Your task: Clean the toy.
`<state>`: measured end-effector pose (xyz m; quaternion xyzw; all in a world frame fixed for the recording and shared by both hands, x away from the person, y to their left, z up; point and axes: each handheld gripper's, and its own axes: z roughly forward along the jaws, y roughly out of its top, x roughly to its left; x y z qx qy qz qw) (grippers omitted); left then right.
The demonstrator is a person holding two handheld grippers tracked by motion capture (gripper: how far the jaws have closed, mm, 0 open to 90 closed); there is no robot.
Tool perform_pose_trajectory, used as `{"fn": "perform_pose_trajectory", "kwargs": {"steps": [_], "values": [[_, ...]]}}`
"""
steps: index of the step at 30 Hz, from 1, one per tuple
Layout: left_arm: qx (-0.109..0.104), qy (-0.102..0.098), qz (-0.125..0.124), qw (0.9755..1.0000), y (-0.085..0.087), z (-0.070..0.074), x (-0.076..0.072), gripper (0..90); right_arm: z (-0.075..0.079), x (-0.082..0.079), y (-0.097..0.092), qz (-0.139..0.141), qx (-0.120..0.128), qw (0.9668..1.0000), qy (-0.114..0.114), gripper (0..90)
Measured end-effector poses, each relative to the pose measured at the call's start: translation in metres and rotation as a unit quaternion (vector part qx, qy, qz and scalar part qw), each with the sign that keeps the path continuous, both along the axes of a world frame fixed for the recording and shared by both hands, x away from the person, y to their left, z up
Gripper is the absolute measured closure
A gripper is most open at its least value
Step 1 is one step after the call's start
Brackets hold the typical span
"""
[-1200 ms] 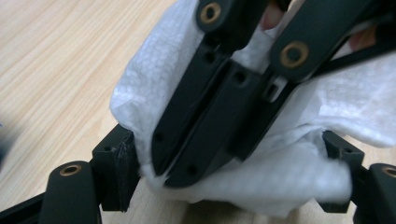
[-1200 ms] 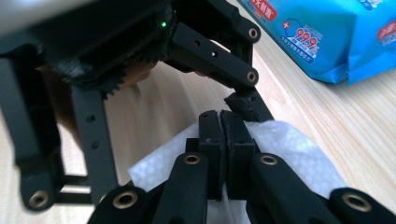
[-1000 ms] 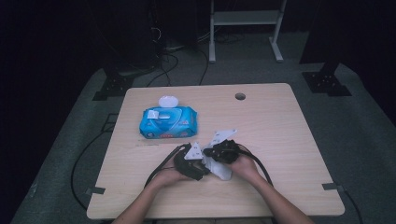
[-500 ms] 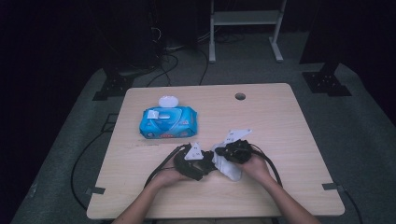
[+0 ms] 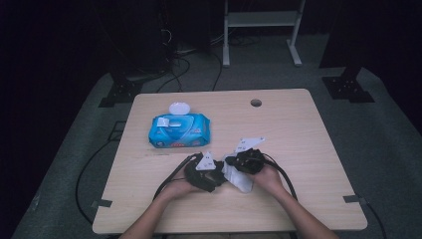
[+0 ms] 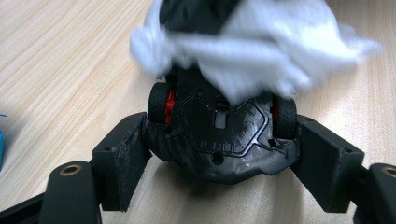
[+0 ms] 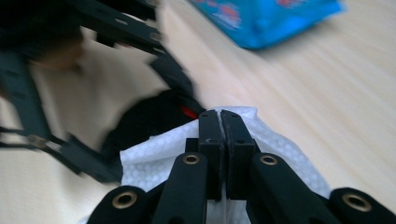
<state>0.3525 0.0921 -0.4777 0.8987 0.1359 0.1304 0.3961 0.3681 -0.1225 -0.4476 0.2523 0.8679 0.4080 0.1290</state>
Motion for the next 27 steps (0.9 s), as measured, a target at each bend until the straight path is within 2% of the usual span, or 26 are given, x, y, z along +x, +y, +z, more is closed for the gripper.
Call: {"fn": "perform_pose_trajectory", "kwargs": {"steps": [3, 5, 7, 9, 12, 14, 16, 18, 20, 22, 24, 27], "values": [[0.001, -0.001, -0.002, 1.0, 0.0, 0.0, 0.0, 23.6, 0.002, 0.001, -0.017, -0.017, 0.004, 0.9998, 0.009, 86.9], [0.005, -0.004, -0.003, 1.0, 0.0, 0.001, 0.0, 23.6, 0.003, -0.001, -0.022, -0.02, 0.004, 0.9997, 0.012, 86.9], [0.008, -0.003, -0.003, 1.0, 0.0, -0.001, 0.0, 23.6, 0.003, -0.007, -0.018, -0.003, -0.001, 0.9999, 0.011, 86.9], [0.009, -0.002, -0.001, 1.0, 0.001, -0.001, 0.0, 23.7, -0.001, -0.015, -0.01, 0.028, 0.005, 0.9993, 0.022, 86.8], [0.008, -0.003, 0.001, 1.0, 0.002, 0.0, 0.0, 23.7, -0.001, -0.022, -0.005, 0.041, -0.007, 0.9991, 0.012, 86.9], [0.006, -0.003, 0.002, 1.0, 0.003, 0.0, 0.0, 23.6, 0.001, -0.02, -0.014, 0.03, -0.012, 0.9994, 0.01, 86.8], [0.001, -0.003, 0.002, 1.0, 0.004, 0.001, 0.001, 23.6, 0.003, -0.016, -0.03, 0.005, -0.014, 0.9999, 0.006, 86.8], [-0.004, 0.0, 0.002, 1.0, 0.004, 0.001, 0.002, 23.6, 0.004, -0.015, -0.046, -0.02, -0.029, 0.9994, -0.003, 86.8], [0.0, -0.006, 0.0, 1.0, 0.004, 0.001, 0.001, 23.7, 0.003, -0.017, -0.055, -0.03, -0.021, 0.9993, 0.002, 86.9], [0.002, -0.004, 0.004, 1.0, 0.003, 0.001, 0.001, 23.6, 0.002, -0.021, -0.054, -0.031, -0.017, 0.9994, -0.002, 86.9], [0.001, -0.002, 0.005, 1.0, 0.003, 0.001, 0.001, 23.6, 0.001, -0.023, -0.044, -0.012, 0.0, 0.9998, 0.014, 86.9], [0.006, -0.005, 0.005, 1.0, 0.003, 0.0, 0.001, 23.6, -0.002, -0.029, -0.02, 0.027, 0.009, 0.9992, 0.026, 86.9]]}}
